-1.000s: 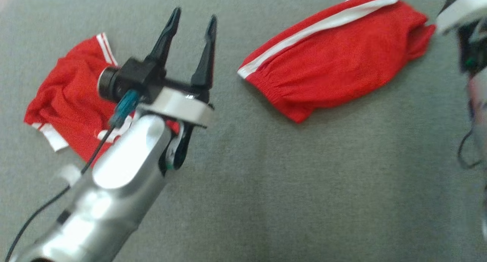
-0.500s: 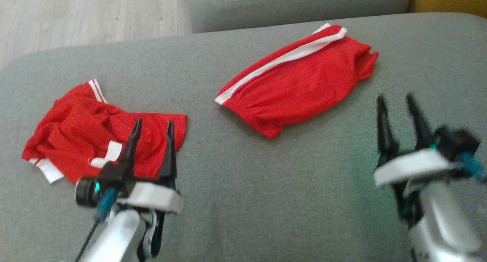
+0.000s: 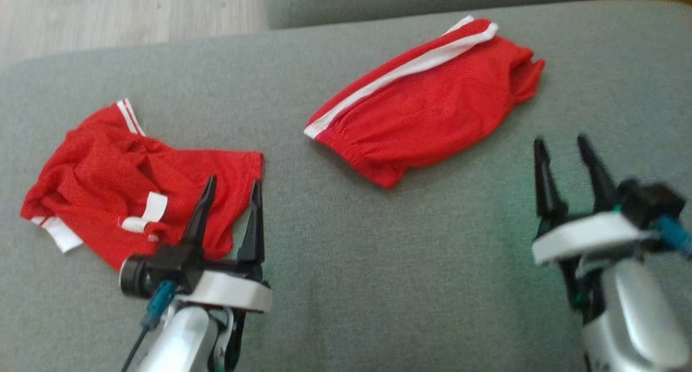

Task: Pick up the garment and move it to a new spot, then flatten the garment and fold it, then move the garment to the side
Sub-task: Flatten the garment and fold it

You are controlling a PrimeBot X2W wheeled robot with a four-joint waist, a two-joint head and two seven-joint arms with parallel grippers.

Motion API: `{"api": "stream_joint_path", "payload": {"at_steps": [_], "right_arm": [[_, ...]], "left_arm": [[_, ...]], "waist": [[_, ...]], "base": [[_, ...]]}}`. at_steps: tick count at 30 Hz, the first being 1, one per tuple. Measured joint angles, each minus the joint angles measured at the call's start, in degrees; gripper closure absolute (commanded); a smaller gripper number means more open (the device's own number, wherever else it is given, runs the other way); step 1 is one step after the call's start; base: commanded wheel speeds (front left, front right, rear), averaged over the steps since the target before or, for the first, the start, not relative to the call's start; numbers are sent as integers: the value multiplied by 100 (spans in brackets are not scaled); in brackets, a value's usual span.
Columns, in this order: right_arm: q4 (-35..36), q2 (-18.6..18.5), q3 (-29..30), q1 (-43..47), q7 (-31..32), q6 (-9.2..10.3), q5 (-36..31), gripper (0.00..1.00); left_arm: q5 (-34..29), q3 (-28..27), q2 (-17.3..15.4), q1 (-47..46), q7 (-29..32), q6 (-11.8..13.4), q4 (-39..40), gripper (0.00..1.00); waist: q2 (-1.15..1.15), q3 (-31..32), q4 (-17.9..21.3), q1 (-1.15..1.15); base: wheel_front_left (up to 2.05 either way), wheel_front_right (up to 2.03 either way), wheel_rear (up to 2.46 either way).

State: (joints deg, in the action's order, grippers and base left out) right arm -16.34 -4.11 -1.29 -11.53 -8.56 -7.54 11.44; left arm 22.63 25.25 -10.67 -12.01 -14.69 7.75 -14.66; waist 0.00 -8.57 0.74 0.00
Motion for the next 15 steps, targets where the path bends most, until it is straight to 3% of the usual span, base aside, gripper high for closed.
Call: {"api": "stream_joint_path", "payload": {"at_steps": [7, 15], "right_arm": [[-64, -241, 465, -1319, 1018, 0, -174, 0], [-1383, -582, 1230, -2874, 2225, 0, -514, 0]], "left_arm": [[-231, -138, 226, -581, -1, -241, -3, 0], [-413, -160, 560, -914, -1, -509, -126, 0]], "waist": [[0, -572, -232, 1], [0, -1169, -756, 1]], "base": [[0, 0, 0], [0, 0, 0]]}}
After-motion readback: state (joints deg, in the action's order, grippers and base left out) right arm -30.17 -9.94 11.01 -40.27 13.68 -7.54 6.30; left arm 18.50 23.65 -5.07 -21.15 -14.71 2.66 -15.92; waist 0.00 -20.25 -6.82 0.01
